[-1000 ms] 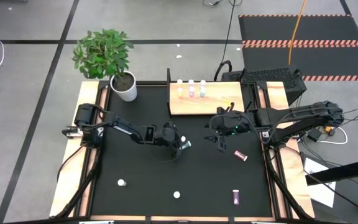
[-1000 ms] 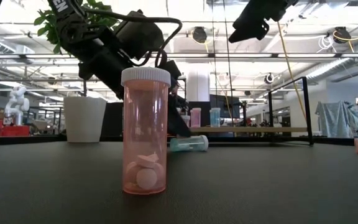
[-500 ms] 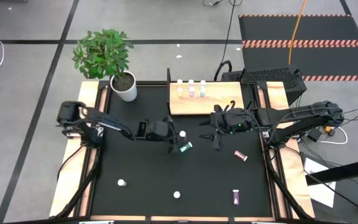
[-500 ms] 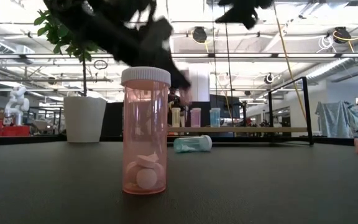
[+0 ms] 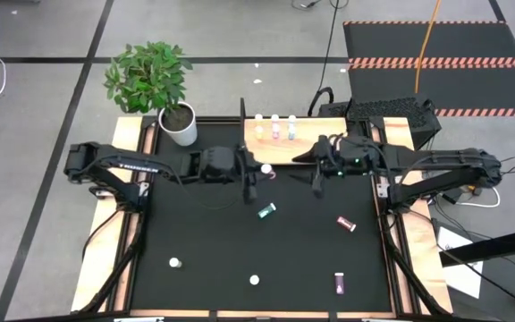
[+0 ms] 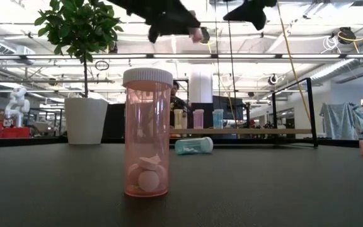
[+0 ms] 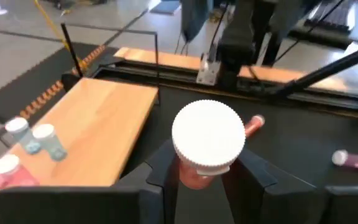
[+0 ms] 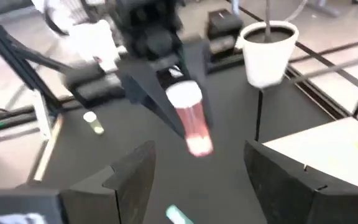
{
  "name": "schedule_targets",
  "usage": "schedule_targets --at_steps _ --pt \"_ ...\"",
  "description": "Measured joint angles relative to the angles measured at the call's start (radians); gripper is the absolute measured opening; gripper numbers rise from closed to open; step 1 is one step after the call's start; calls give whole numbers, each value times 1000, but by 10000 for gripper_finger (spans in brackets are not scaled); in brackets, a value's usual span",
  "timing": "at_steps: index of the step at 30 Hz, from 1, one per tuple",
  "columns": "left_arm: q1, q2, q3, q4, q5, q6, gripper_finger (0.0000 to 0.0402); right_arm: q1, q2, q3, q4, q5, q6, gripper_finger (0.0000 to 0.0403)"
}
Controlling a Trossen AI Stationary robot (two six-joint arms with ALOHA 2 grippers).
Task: Pick and place medicine bottles onto shelf by color
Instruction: Put the top left orange pill bottle on the shelf
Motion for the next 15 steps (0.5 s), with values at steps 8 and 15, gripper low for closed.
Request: schedule_targets --at_steps 8,15 --pt "51 150 245 -179 40 85 104 -89 -10 59 -145 -121 -132 238" --pt "65 288 383 -211 52 115 104 -118 37 115 -193 -146 -357 256"
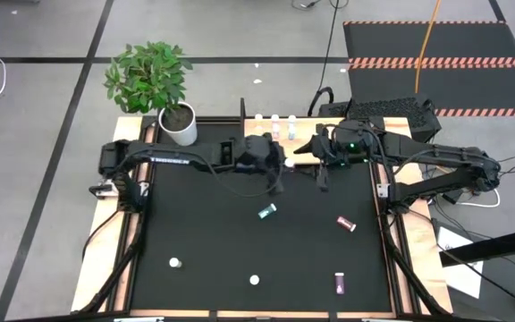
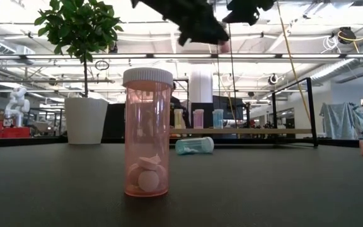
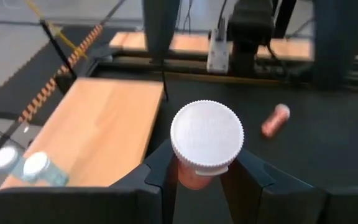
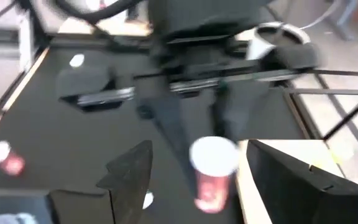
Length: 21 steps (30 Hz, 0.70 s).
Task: Pick and place medicine bottles onto shelf by color
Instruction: Put the top left orange pill bottle on the shelf
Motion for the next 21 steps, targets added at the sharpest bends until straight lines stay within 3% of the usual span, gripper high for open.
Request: schedule_targets --at_steps 8,21 --pt "9 46 43 -16 1 -11 104 -54 57 -1 -57 -55 -153 270" --pt "6 44 44 -68 34 80 104 -75 125 -2 -43 -84 -160 236"
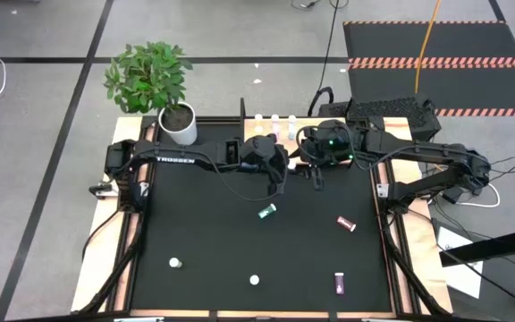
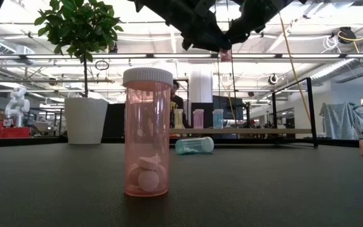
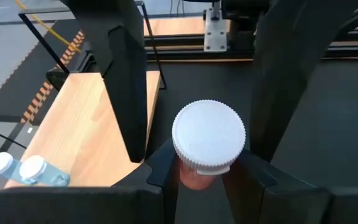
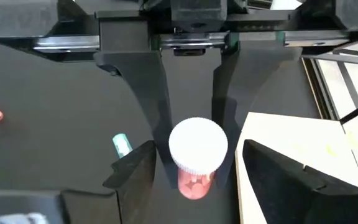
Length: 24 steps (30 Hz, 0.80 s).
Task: Pick and place medicine bottles onto shelf by color
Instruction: Put the top left orange pill bottle on the shelf
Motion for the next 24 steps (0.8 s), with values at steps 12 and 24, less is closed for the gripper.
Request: schedule_targets --at_steps 12,24 --pt "2 0 0 -30 18 -19 104 0 0 0 26 0 49 167" --pt "-5 0 0 -25 15 -85 104 0 0 0 20 -9 75 114"
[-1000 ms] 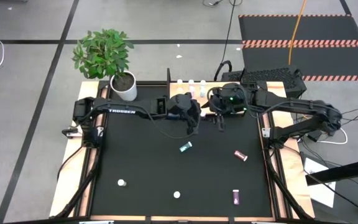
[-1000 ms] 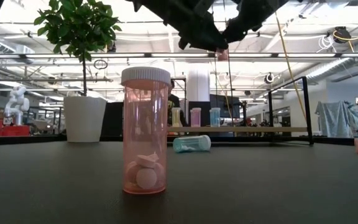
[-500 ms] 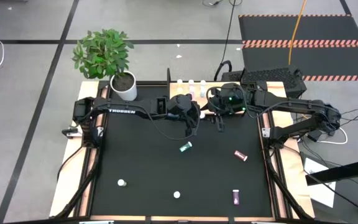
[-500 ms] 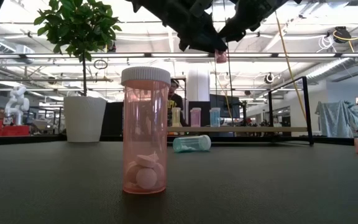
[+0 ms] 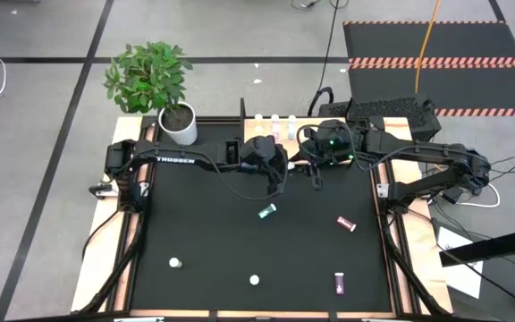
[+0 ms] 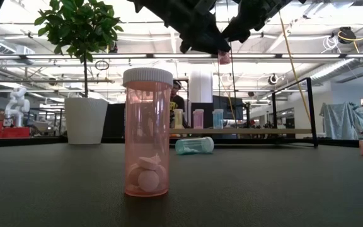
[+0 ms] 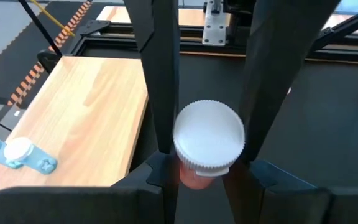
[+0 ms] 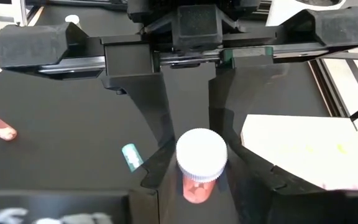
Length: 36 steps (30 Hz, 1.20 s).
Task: Pick and place medicine bottles onto shelf by color
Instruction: Put the top left orange pill bottle on the shelf
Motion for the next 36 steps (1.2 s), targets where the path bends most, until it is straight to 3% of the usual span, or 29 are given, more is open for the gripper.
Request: schedule_targets --at_steps 5,15,20,24,30,36 --pt "10 -1 0 -3 -1 -28 137 -10 0 0 10 9 3 123" --pt "72 -68 -1 -91 -6 -58 319 -109 -4 -1 70 26 25 125" --pt "126 -119 -2 -194 -30 -39 375 -217 -5 -1 115 71 12 125" --pt "171 -159 -2 -245 -35 -46 389 -334 -6 -17 132 74 8 125" --pt "214 -191 1 -229 -144 -44 390 -497 -4 -195 349 99 0 125" --pt "246 -196 -1 -223 -183 -36 390 -566 44 -315 475 90 -1 125"
